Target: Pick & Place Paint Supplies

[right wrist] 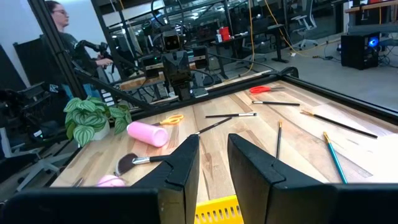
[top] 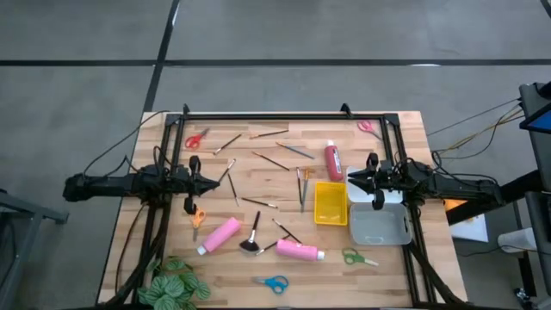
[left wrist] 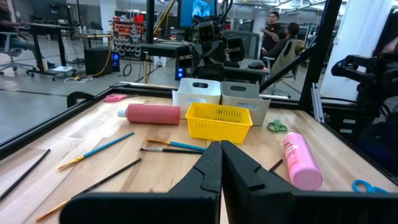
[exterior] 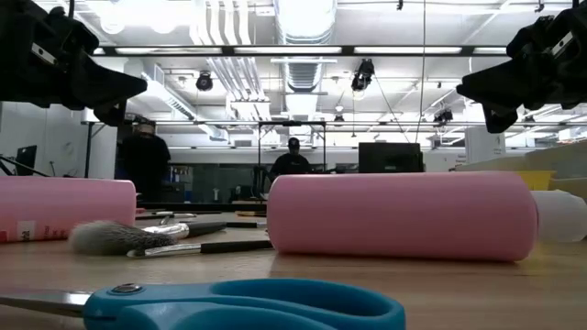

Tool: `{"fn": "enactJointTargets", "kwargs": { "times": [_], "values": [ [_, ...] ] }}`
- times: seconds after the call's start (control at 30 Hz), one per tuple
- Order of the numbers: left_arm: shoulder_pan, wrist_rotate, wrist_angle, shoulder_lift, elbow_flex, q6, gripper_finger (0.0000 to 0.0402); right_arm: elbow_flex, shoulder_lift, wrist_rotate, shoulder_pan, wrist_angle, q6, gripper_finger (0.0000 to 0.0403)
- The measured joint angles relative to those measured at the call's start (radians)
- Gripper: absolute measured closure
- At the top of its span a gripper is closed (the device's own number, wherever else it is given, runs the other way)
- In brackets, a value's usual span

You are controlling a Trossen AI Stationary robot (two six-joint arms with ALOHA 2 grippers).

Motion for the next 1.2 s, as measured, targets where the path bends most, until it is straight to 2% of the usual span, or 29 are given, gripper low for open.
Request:
{"fn": "enactJointTargets", "kwargs": {
  "times": [0.37, 0.7, 0.83, 0.97, 1.07, 1.2],
  "values": [
    [0.000, 0.000, 0.000, 0.000, 0.000, 0.000, 0.0399, 0.000, 0.000, 0.000, 0.000, 0.000, -0.005, 0.0319],
    [0.000, 0.000, 0.000, 0.000, 0.000, 0.000, 0.0399, 0.000, 0.000, 0.000, 0.000, 0.001, -0.316, 0.0319],
    [0.000, 0.000, 0.000, 0.000, 0.000, 0.000, 0.0399, 0.000, 0.000, 0.000, 0.000, 0.001, -0.228, 0.0319],
    [0.000, 0.000, 0.000, 0.000, 0.000, 0.000, 0.0399, 0.000, 0.000, 0.004, 0.000, 0.016, 0.028, 0.0319],
    [0.000, 0.000, 0.000, 0.000, 0.000, 0.000, 0.0399, 0.000, 0.000, 0.031, -0.003, 0.076, 0.013, 0.0319],
    [0.000, 0.000, 0.000, 0.000, 0.000, 0.000, 0.0399, 0.000, 0.001, 0.030, -0.003, 0.123, -0.088, 0.0319]
  ]
}}
